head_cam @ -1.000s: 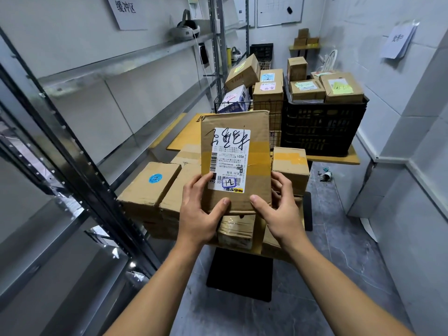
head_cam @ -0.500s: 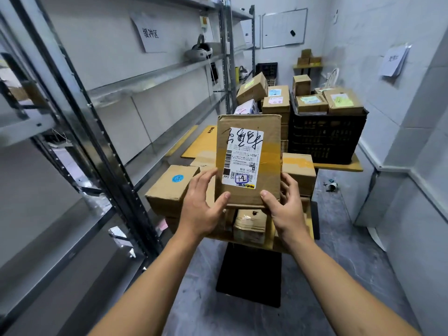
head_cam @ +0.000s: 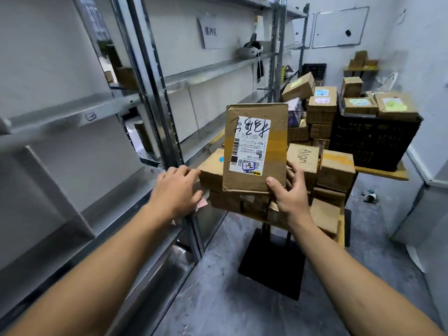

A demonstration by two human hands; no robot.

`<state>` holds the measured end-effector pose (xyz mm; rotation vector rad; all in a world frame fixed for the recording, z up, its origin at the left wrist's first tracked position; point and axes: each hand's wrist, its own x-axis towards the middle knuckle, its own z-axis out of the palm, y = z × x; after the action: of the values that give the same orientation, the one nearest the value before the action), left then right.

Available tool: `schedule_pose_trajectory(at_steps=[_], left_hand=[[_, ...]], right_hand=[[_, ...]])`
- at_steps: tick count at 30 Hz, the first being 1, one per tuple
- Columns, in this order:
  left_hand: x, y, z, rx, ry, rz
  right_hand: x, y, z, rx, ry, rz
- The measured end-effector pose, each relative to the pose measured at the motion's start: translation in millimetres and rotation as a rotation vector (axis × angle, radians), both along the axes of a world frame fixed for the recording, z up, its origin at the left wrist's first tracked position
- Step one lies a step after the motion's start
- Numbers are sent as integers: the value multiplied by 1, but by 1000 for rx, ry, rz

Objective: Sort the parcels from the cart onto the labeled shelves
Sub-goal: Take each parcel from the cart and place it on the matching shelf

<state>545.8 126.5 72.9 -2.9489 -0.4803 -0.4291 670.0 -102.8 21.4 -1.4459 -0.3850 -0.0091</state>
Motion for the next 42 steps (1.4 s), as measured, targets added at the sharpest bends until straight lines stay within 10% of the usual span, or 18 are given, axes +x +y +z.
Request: schedule_pose_trajectory(at_steps=[42], left_hand=[[-566,-105,63,2,-105,1181]], right_hand=[[-441,156,86,275,-19,1221]])
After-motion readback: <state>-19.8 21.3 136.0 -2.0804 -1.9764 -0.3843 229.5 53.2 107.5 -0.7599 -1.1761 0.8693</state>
